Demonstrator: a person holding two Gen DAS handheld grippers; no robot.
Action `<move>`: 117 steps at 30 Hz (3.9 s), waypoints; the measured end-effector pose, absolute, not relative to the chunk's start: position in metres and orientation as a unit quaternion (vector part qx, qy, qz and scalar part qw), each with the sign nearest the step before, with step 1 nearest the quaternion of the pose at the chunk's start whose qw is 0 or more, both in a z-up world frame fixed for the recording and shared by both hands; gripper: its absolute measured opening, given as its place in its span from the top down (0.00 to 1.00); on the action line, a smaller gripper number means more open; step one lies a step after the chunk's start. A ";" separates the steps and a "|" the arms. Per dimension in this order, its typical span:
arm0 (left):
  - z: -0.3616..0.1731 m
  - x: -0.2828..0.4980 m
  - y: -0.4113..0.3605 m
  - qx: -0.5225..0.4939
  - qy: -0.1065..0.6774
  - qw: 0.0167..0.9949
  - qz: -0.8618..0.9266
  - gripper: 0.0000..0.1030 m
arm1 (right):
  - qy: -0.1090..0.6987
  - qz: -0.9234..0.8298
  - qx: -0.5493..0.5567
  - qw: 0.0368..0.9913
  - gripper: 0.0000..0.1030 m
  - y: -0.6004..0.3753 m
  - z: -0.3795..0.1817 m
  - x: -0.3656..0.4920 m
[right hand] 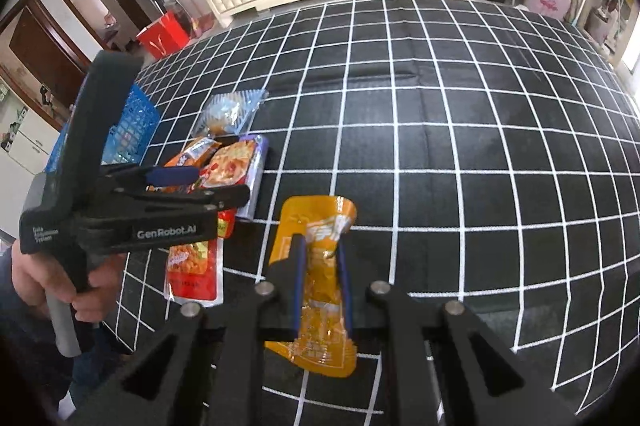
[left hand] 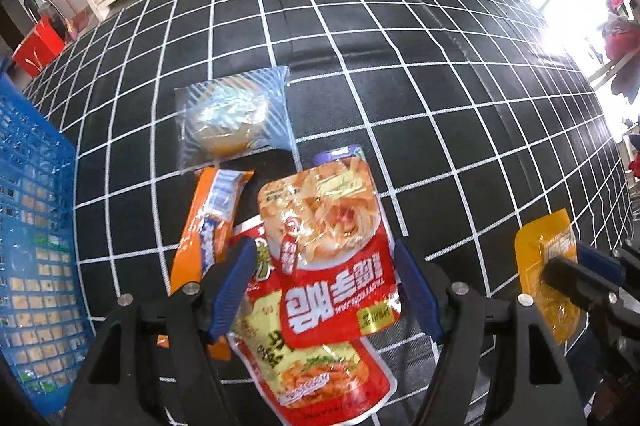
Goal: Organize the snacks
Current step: 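Grasp the red-and-white snack pouch with the left gripper while the right holds the yellow pouch, then carry both pouches up and over the blue basket, then open the left gripper to drop the red pouch into the basket while the right holds its pouch, then lower the yellow pouch into the basket and open the right gripper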
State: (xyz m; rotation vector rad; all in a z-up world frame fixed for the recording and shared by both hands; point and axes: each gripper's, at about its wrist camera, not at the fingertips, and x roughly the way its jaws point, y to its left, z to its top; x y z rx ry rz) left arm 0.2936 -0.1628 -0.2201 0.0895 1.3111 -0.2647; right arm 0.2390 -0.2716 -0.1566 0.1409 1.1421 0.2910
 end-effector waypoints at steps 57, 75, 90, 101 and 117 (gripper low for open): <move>-0.011 0.169 0.043 0.008 0.445 0.891 -0.086 0.75 | 0.424 0.286 0.011 0.859 0.82 -0.041 -0.003 0.236; -0.068 0.221 0.128 -0.009 0.493 0.869 -0.040 0.75 | 0.463 0.291 -0.016 0.837 0.82 0.031 -0.046 0.271; -0.079 0.246 0.156 -0.043 0.489 0.871 -0.022 0.39 | 0.468 0.266 -0.019 0.843 0.82 0.020 -0.045 0.279; -0.061 0.216 0.190 -0.063 0.480 0.875 -0.001 0.39 | 0.460 0.291 -0.027 0.838 0.82 0.054 -0.034 0.271; -0.060 0.204 0.225 -0.049 0.477 0.877 0.011 0.39 | 0.500 0.292 -0.039 0.814 0.82 0.113 -0.072 0.293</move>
